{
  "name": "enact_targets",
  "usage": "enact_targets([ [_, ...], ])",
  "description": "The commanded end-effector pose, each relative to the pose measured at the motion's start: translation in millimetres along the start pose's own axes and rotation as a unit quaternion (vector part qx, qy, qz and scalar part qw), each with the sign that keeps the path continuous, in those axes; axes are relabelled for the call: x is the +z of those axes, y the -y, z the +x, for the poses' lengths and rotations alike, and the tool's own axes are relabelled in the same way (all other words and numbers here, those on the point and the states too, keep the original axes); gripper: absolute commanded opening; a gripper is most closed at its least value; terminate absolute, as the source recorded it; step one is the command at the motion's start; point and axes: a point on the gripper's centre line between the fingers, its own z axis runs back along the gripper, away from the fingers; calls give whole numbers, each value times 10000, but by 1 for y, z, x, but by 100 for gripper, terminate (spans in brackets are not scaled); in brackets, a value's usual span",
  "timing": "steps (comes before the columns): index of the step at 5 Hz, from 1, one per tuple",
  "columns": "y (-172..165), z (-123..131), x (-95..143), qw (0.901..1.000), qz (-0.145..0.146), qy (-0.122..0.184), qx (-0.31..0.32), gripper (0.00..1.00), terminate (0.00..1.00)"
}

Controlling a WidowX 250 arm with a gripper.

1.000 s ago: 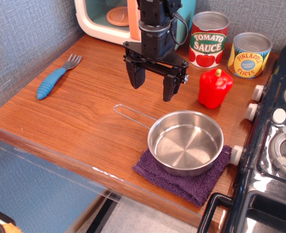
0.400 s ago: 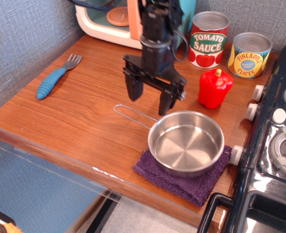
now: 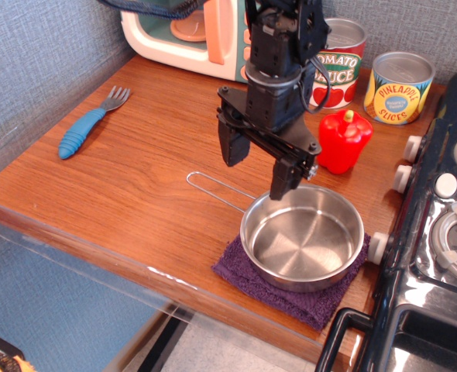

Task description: Move the pan up next to the blue fork

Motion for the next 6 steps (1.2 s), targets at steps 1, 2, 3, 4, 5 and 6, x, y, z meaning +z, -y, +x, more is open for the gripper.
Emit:
enact_targets([
  [1, 5, 7, -7, 9971, -456, 382, -464, 100, 0],
  [2, 7, 9, -30, 9957, -589, 221, -676, 100, 0],
  [3, 5, 12, -42, 9958, -564, 171, -706, 100, 0],
  [4, 4, 14, -45, 9955, -572, 223, -716, 0, 0],
  [5, 7, 14, -39, 9955, -524, 278, -736, 0, 0],
  [6, 8, 12, -36, 9959, -463, 280, -726, 0, 0],
])
